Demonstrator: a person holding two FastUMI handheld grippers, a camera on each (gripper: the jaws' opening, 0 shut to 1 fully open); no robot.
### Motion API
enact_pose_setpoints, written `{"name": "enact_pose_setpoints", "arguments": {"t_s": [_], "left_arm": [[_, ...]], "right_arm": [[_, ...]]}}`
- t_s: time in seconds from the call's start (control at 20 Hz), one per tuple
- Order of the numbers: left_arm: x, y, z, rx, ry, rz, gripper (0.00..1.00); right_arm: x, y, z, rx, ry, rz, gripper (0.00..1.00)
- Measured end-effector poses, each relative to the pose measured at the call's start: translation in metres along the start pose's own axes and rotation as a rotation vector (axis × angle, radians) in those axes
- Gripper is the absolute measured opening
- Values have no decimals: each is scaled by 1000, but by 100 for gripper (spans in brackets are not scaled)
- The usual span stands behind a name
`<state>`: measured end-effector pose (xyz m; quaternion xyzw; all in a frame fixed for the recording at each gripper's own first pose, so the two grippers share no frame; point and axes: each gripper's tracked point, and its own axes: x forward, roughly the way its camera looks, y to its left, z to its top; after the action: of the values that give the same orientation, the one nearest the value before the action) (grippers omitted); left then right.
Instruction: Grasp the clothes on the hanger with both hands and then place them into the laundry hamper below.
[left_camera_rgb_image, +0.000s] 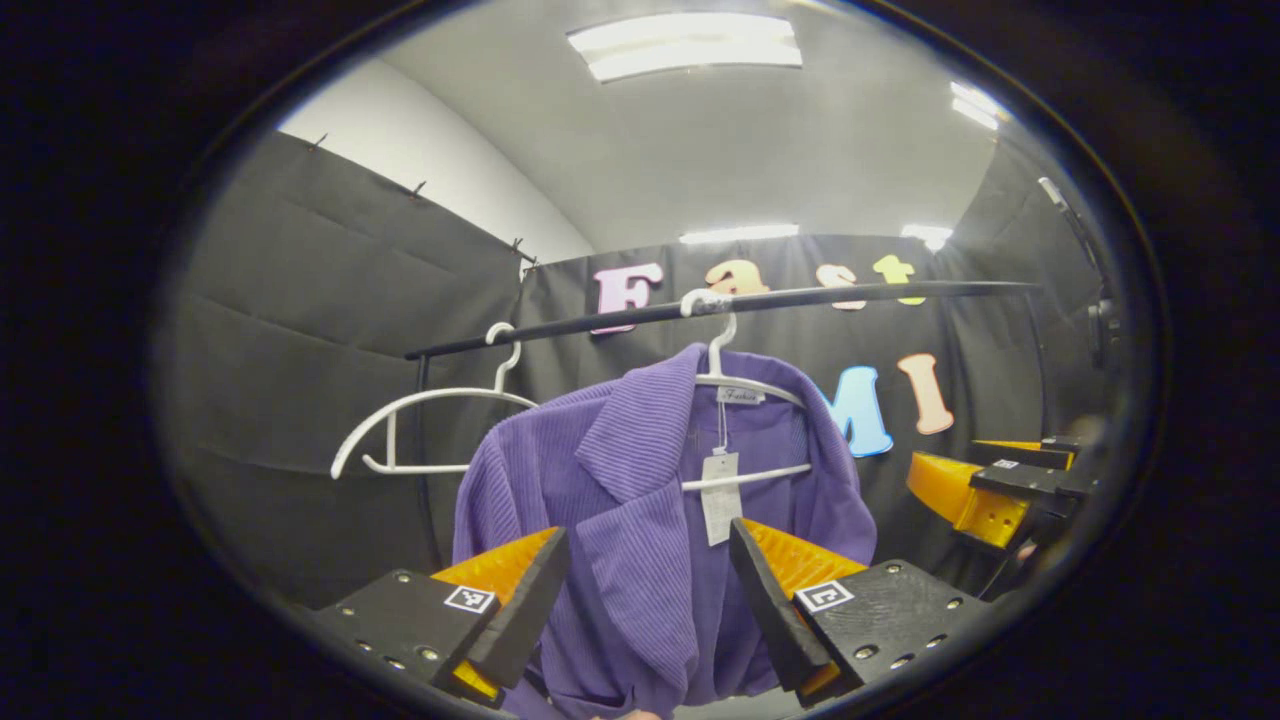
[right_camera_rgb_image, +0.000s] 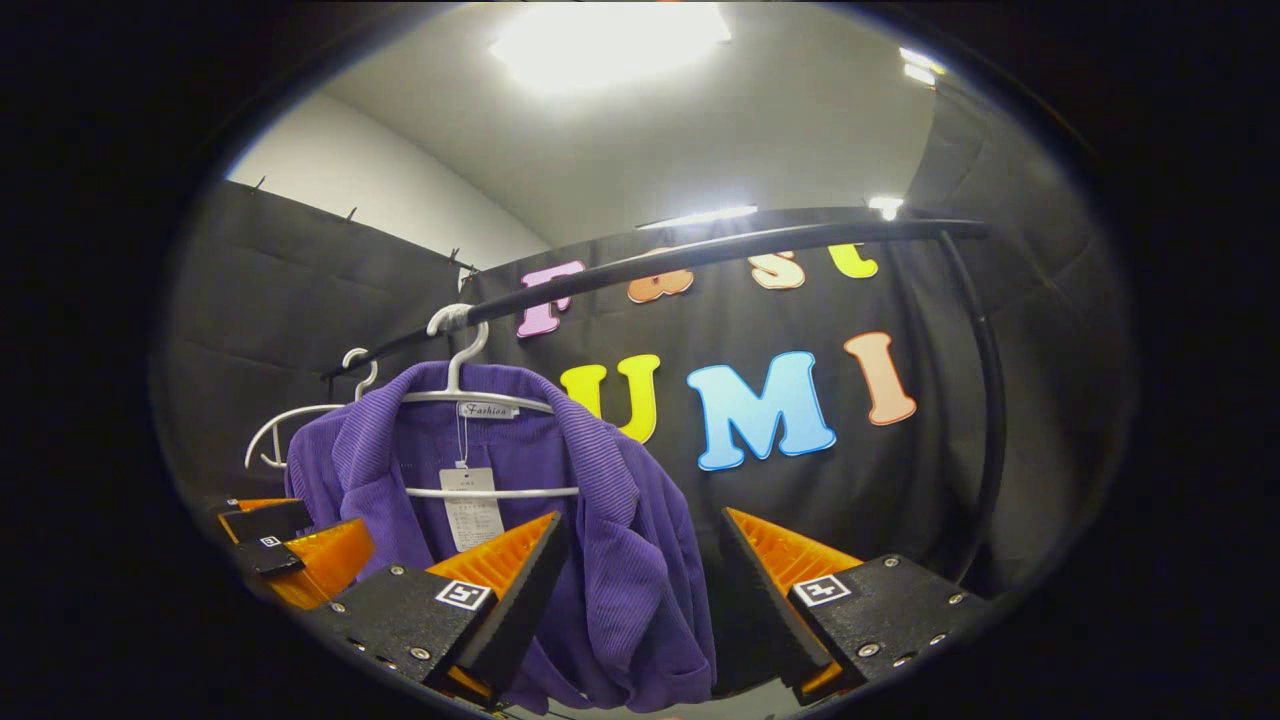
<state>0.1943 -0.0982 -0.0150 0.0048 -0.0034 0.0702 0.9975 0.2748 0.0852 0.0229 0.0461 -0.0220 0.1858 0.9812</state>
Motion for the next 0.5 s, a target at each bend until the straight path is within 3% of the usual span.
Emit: {"name": "enact_pose_setpoints", "arguments": {"t_s": [0.25,0.35,0.45,0.5], "left_arm": [[19,6,-26,-9,40,56,97],[26,7,-33,-10,49,70,92],[34,7,-41,-7,60,82,97],[38,8,-46,-1,66,88,93]], "right_arm": [[37,10,-26,-3,26,46,94],[49,13,-38,4,48,56,94],[60,13,-49,8,68,60,94],[66,13,-56,11,77,57,94]]}}
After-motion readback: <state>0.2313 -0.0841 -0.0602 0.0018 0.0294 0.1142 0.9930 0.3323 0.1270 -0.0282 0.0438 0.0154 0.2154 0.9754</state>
